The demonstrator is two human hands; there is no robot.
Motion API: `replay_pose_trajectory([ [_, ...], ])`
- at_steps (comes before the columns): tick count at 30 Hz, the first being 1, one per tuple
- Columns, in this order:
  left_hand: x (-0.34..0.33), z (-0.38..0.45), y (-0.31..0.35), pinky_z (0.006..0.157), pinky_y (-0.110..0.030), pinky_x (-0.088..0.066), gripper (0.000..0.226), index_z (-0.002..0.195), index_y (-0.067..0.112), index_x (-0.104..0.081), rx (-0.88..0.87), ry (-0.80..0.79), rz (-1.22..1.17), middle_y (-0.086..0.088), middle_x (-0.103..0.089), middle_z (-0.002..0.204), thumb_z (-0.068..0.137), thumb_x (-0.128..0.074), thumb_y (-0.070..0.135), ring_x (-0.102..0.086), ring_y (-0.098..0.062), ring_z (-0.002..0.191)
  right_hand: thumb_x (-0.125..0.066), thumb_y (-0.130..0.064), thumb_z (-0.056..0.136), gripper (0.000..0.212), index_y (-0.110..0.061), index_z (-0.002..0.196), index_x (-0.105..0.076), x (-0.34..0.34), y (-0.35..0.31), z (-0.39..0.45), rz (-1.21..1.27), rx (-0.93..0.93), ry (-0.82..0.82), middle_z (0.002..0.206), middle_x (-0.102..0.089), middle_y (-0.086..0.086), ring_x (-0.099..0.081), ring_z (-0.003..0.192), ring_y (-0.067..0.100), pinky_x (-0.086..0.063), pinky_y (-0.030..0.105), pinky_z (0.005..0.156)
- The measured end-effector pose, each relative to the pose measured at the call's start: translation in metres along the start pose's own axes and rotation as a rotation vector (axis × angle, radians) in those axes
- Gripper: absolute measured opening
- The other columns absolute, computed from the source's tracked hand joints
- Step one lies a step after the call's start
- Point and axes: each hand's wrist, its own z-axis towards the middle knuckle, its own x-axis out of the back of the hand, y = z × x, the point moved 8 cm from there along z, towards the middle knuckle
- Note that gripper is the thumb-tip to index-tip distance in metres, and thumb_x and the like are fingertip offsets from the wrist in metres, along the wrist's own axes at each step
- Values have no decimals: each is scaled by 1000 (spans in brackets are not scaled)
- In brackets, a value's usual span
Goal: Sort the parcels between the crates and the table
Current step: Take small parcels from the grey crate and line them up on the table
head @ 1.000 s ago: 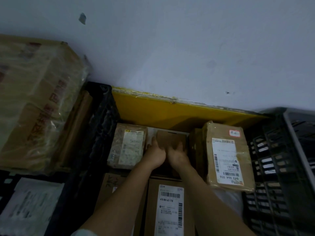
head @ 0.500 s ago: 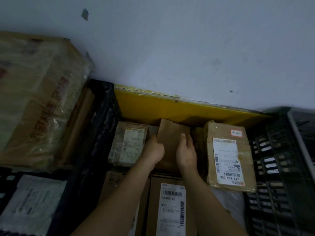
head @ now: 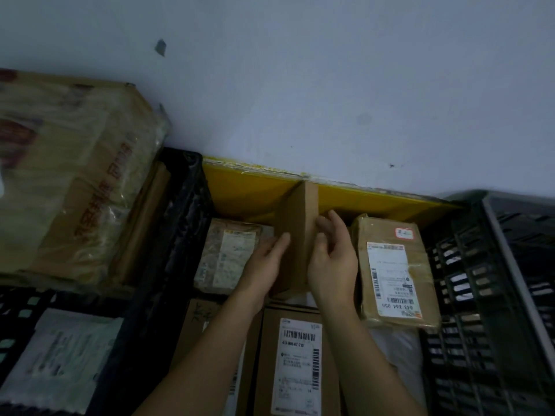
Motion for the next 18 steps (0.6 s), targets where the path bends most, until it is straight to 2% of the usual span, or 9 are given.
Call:
replay_pose_trajectory([
  [1,-5,-7,7,106,-39,-52,56,141,41,-65,-15,-51,-13,8,-71,138,98,-49,75,-68,-12,120,-53,-15,112,50,-28,160,-49,1,1,-3,27,-3,-12,140,-66,-19,-61,116,-16,-53,10,94],
  [3,-15,-19,20,102,-42,-57,59,129,42,-72,-40,-141,-60,5,-79,122,96,-41,79,-75,-13,111,-57,-9,110,53,-27,159,-50,-4,5,-11,60,-7,-82,137,-68,-17,-64,116,-13,-54,9,92],
  [7,-22,-29,24,116,-52,-48,67,137,42,-67,-22,-304,-239,-4,-73,136,89,-48,84,-68,-22,130,-60,-33,111,32,-36,142,-66,-10,14,-27,100,0,-182,132,-71,-16,-68,119,1,-63,40,98],
  [8,-21,-30,23,118,-54,-46,68,144,39,-61,1,-347,-296,-7,-70,141,91,-50,80,-65,-26,134,-59,-40,110,30,-38,140,-67,-7,12,-29,86,28,-174,135,-69,-15,-67,121,2,-63,40,98],
  [10,-17,-35,25,117,-57,-46,66,152,33,-51,34,-394,-344,-11,-67,145,96,-56,67,-63,-31,135,-60,-48,108,37,-37,143,-66,0,7,-32,40,81,-172,149,-57,-13,-58,129,-4,-58,21,98],
  [12,-9,-39,31,111,-55,-51,60,151,26,-55,12,-360,-291,-12,-70,140,98,-62,53,-66,-32,131,-62,-51,105,47,-36,149,-62,5,7,-31,-15,62,-185,162,-43,-11,-48,134,-8,-47,2,92],
  [15,3,-39,41,110,-58,-52,46,141,25,-67,-88,-252,-199,-8,-76,131,98,-63,41,-70,-31,125,-68,-54,102,58,-39,155,-53,9,11,-29,-93,66,-189,166,-39,-9,-50,141,5,-50,4,85],
  [17,10,-42,49,104,-56,-58,39,143,34,-64,-177,-158,-148,-2,-76,129,105,-59,33,-73,-26,119,-72,-47,101,59,-37,156,-52,15,12,-29,-109,77,-162,167,-40,-7,-48,142,6,-49,-1,82],
  [18,16,-44,54,96,-51,-62,41,147,40,-59,-223,-88,-132,1,-76,128,107,-58,30,-75,-22,115,-73,-42,101,58,-36,155,-53,19,10,-30,-100,79,-147,169,-38,-9,-44,143,3,-48,-1,85],
])
